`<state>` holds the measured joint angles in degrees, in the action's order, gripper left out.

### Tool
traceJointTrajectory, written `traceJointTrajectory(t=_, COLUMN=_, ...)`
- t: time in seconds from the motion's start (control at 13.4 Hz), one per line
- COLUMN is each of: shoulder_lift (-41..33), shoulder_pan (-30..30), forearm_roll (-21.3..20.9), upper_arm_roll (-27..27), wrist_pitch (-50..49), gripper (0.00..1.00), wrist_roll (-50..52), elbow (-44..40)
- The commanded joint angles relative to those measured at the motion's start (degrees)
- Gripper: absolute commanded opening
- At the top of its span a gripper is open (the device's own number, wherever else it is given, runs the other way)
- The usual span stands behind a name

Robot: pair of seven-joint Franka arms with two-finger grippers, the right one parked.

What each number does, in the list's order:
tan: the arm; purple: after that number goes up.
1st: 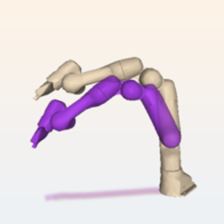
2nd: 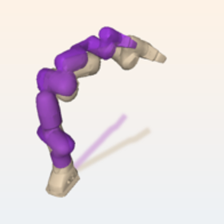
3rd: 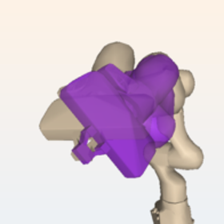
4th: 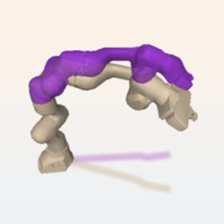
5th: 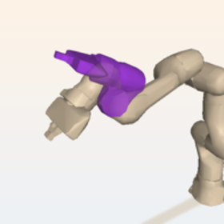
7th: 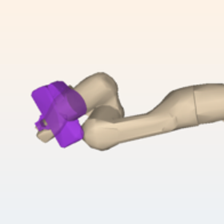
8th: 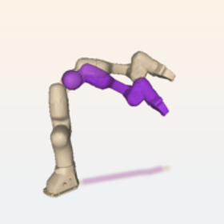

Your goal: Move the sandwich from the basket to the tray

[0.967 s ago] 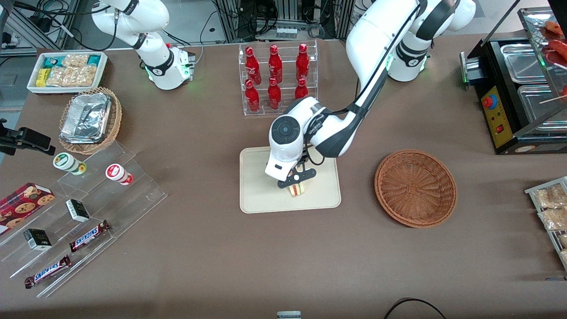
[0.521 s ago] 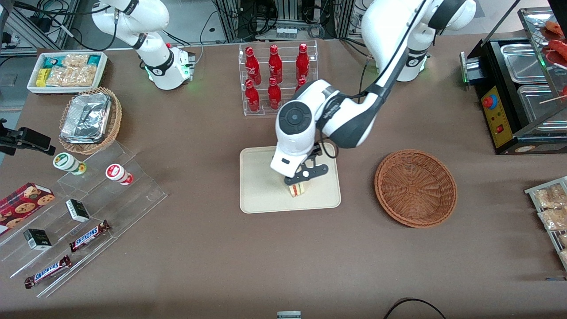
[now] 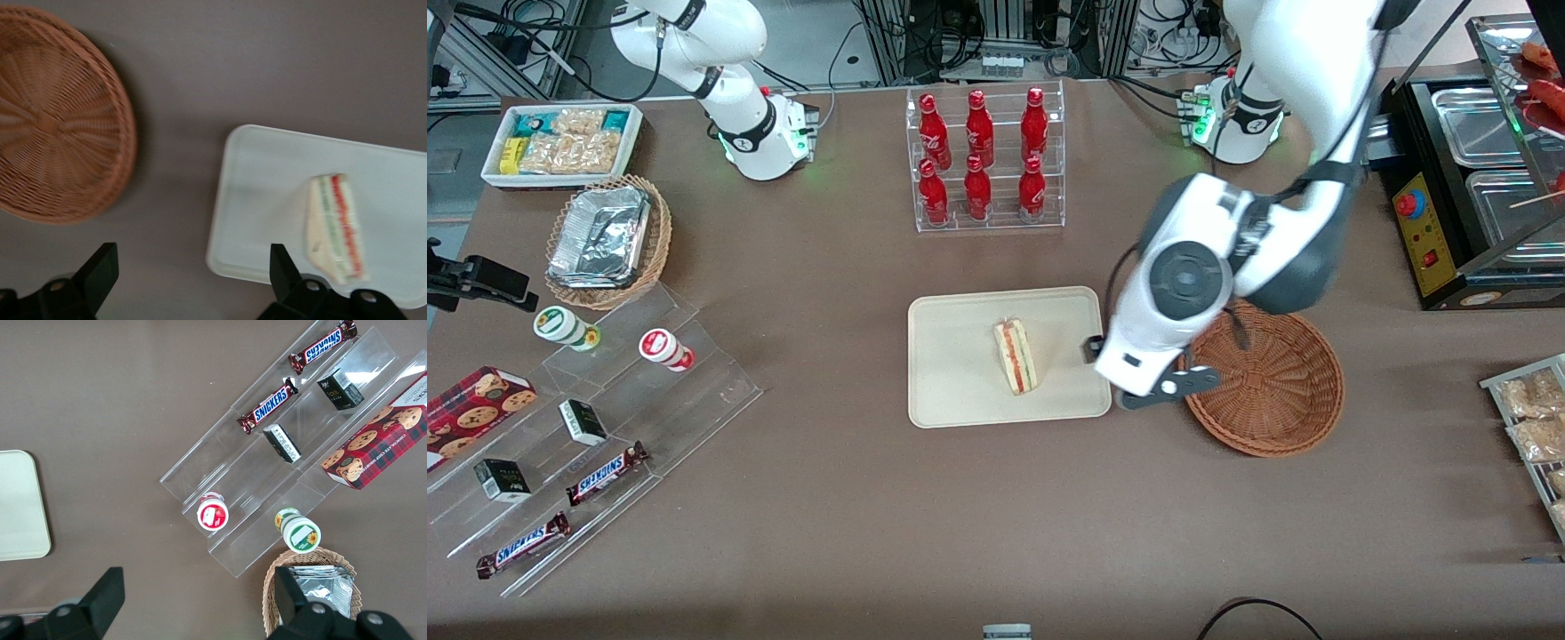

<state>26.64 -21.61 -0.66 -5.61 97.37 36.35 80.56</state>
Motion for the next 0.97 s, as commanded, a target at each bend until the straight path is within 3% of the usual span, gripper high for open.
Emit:
traceJointTrajectory(t=0.0, shoulder_lift=-11.23, shoulder_pan=4.81, forearm_roll=0.04, upper_arm_roll=-0.54, wrist_pitch=-0.16, gripper=1.0, wrist_roll=-12.4, elbow=11.61)
traceJointTrajectory(t=0.89, shoulder_lift=-27.33, shoulder_pan=20.29, forearm_roll=0.48, upper_arm_roll=-0.98, wrist_pitch=-11.76, gripper=1.0, wrist_roll=-43.36, elbow=16.73)
